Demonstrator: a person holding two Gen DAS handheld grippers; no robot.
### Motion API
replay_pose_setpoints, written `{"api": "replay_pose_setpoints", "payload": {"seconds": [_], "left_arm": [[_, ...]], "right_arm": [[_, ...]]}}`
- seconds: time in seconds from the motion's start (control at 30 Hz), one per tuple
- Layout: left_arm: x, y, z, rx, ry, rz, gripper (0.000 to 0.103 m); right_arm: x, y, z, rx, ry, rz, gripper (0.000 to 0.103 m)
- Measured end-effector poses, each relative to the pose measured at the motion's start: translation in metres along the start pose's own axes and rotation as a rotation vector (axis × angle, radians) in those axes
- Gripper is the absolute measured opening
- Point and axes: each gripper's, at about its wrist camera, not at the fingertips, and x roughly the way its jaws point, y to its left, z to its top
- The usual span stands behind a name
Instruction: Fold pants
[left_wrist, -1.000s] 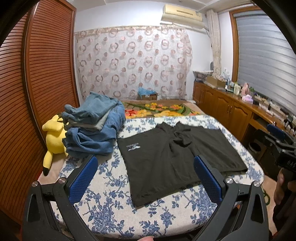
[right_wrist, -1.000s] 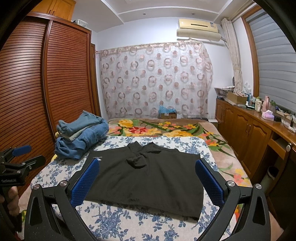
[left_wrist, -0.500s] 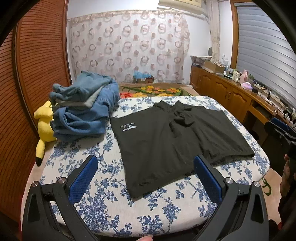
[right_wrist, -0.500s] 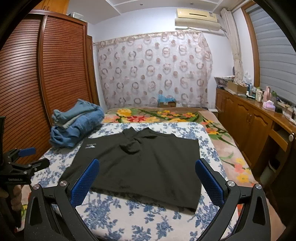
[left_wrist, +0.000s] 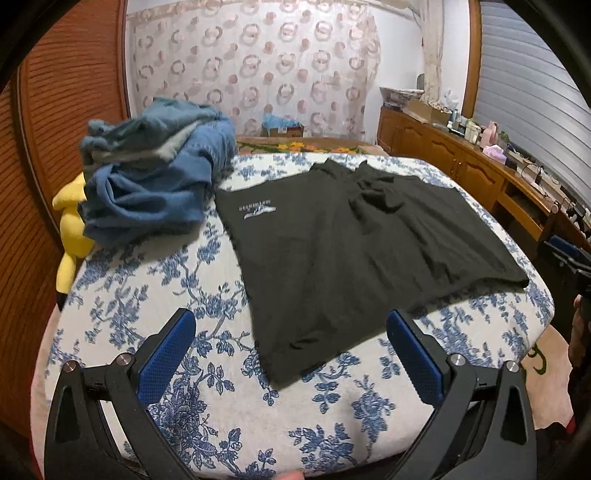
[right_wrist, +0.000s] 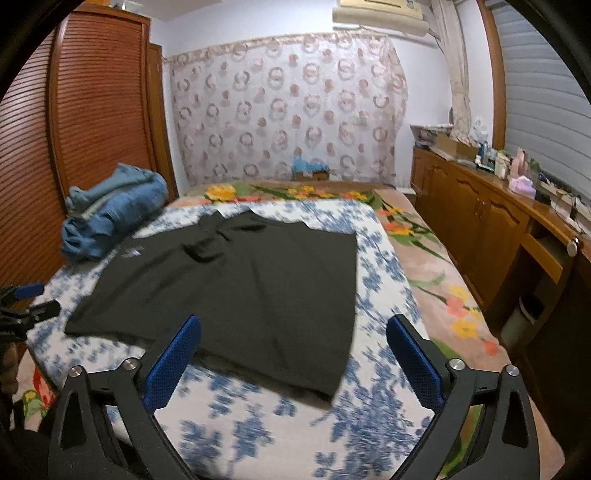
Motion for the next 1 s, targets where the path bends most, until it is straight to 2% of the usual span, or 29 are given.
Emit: {"api": "replay_pose_setpoints", "payload": {"seconds": [0.13, 0.2, 0.3, 0.43, 0.53, 0.63, 0.9, 1.0], "left_arm": [[0.009, 0.007, -0.006, -0.013, 0.022, -0.011, 0.103], [0.011, 0.011, -0.008, -0.024, 0.028, -0.021, 0.103], [0.014, 0.018, -0.012, -0.037, 0.033, -0.038, 0.094], [0.017, 0.024, -0.016, -0.053, 0.031, -0.043, 0.077], [0.02, 0.03, -0.018, -0.081, 0.033, -0.049, 0.062], [0.025, 0.03, -0.021, -0.077, 0.049, -0.053, 0.055], [0.027, 0.023, -0.026, -0.041, 0.056, -0.034, 0.055], [0.03, 0.018, -0.026, -0.024, 0.052, -0.018, 0.051]], "right_arm": [[0.005, -0.006, -0.005, 0.024, 0.064, 0.004, 0.083], [0.005, -0.007, -0.008, 0.037, 0.09, 0.014, 0.08], [0.001, -0.004, -0.006, 0.041, 0.11, 0.02, 0.075], [-0.005, -0.002, -0.002, 0.041, 0.108, 0.033, 0.06], [-0.01, 0.001, 0.0, 0.041, 0.103, 0.035, 0.057], [-0.015, 0.003, -0.002, 0.042, 0.096, 0.033, 0.056], [-0.004, -0.006, -0.011, 0.037, 0.095, 0.034, 0.055], [-0.001, -0.009, -0.012, 0.045, 0.112, 0.034, 0.055]]}}
